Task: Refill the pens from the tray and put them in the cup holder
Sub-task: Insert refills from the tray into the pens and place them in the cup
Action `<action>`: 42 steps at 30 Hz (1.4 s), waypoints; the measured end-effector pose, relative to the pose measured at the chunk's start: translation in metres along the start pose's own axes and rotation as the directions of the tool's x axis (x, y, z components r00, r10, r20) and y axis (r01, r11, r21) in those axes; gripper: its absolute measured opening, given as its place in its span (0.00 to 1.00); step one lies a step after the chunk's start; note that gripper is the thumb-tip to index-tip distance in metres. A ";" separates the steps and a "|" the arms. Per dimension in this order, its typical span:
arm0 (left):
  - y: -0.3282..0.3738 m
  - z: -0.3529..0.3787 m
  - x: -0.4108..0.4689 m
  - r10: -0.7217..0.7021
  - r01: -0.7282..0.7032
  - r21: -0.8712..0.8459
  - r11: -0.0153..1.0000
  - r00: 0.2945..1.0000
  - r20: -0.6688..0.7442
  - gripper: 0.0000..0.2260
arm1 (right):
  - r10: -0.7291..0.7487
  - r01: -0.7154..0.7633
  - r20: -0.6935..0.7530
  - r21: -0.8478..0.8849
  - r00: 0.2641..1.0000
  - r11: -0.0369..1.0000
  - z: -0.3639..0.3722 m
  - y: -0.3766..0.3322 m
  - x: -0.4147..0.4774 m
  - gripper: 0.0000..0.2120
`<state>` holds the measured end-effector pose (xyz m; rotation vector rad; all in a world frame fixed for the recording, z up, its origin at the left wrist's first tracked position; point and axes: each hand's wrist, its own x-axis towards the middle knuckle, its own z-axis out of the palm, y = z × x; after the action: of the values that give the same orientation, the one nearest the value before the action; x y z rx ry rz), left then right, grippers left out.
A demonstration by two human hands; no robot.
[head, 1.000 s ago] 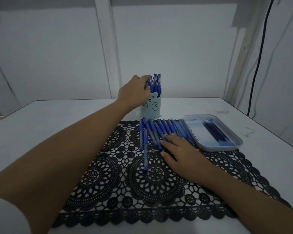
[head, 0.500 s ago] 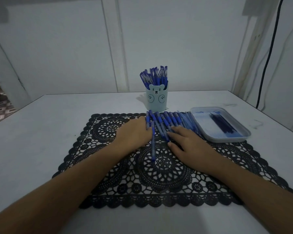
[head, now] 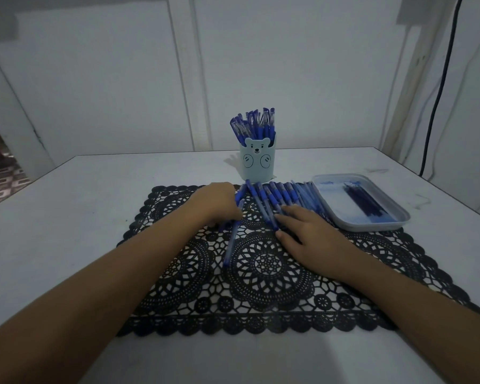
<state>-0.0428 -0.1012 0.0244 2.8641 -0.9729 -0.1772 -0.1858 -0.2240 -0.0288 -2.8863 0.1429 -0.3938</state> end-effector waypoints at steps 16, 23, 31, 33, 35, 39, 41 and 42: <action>-0.037 0.030 -0.069 0.465 -0.563 -0.217 0.797 0.802 -0.374 0.08 | -0.247 0.164 -0.322 -0.264 0.914 0.950 -0.004 -0.005 0.001 0.24; -0.028 0.049 -0.066 0.568 -0.680 -0.050 0.731 0.648 -0.507 0.12 | -0.394 0.318 -0.188 -0.338 0.900 0.886 -0.008 -0.009 -0.006 0.08; -0.034 0.054 -0.064 0.604 -0.682 0.053 0.729 0.605 -0.518 0.13 | -0.353 0.301 -0.135 -0.302 0.926 0.905 -0.012 -0.009 -0.011 0.18; -0.032 0.055 -0.064 0.590 -0.667 0.062 0.742 0.607 -0.532 0.13 | -0.289 0.238 -0.148 -0.289 0.946 0.927 -0.014 -0.010 -0.010 0.20; -0.032 0.055 -0.063 0.562 -0.636 0.071 0.768 0.616 -0.552 0.13 | -0.188 0.148 -0.157 -0.234 0.970 0.961 -0.017 -0.014 -0.010 0.22; -0.031 0.052 -0.063 0.421 -0.601 -0.078 0.795 0.640 -0.643 0.14 | 0.017 -0.005 -0.178 0.066 0.984 0.998 -0.021 -0.002 -0.009 0.13; -0.030 0.052 -0.063 0.384 -0.598 -0.127 0.791 0.648 -0.658 0.14 | 0.061 -0.039 -0.202 0.112 0.978 0.993 -0.021 0.002 -0.009 0.13; -0.031 0.052 -0.063 0.385 -0.597 -0.124 0.792 0.648 -0.658 0.14 | 0.039 -0.020 -0.188 0.101 0.981 0.995 -0.020 0.001 -0.009 0.14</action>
<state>-0.0821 -0.0417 -0.0268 1.9998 -1.3590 0.5472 -0.1998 -0.2278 -0.0119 -2.7419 0.1924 -0.6517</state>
